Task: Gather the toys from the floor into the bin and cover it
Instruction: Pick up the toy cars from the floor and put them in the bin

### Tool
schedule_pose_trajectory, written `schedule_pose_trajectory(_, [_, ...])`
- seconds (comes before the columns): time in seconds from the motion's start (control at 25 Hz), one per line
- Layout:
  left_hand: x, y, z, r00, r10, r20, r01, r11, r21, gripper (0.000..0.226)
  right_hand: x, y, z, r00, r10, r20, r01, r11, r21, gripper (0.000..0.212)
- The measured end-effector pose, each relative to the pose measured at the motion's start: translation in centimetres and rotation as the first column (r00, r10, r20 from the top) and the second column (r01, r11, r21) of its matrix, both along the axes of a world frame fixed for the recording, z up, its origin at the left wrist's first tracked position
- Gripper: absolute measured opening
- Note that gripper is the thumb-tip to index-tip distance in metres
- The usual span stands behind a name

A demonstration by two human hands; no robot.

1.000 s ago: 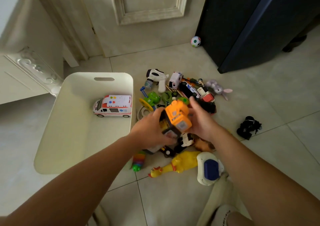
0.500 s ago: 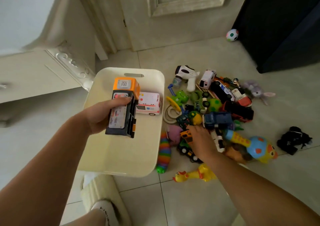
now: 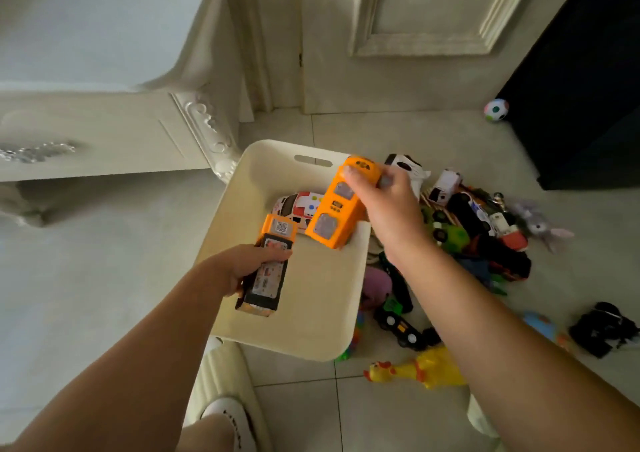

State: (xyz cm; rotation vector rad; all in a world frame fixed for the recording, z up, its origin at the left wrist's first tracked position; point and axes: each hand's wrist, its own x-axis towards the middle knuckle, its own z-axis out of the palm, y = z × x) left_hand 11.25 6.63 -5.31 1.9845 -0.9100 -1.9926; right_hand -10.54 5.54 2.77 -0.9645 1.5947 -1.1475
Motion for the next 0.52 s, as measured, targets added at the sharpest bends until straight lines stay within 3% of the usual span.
schedule_pose_trajectory(0.16, [2.2, 0.1, -3.0, 0.991, 0.000, 0.131, -0.007, 0.998, 0.058, 0.043, 7.2, -0.8, -9.5, 0.962, 0.197, -0.187, -0.085, 0.873, 0.480, 0.064])
schedule_pose_trajectory(0.24, [2.9, -0.2, -4.8, 0.987, -0.040, 0.158, 0.029, 0.997, 0.071, 0.047, 8.6, -0.8, -13.4, 0.955, 0.228, -0.188, -0.056, 0.765, 0.642, 0.058])
schedule_pose_trajectory(0.32, [2.7, -0.2, -5.8, 0.978, -0.112, 0.178, 0.101, 0.992, 0.069, 0.048, 9.6, -0.2, -16.1, 0.966, 0.235, -0.104, -0.087, 0.681, 0.727, 0.045])
schedule_pose_trajectory(0.4, [2.6, -0.3, -6.5, 0.934, -0.199, 0.295, 0.197, 0.980, 0.038, 0.038, 10.6, 0.4, -18.6, 0.970, 0.243, -0.015, -0.148, 0.639, 0.755, 0.042])
schedule_pose_trajectory(0.52, [2.6, -0.9, -6.8, 0.761, -0.366, 0.535, 0.383, 0.920, 0.084, 0.031, 11.2, 0.9, -22.2, 0.942, 0.327, 0.075, -0.261, 0.575, 0.776, 0.038])
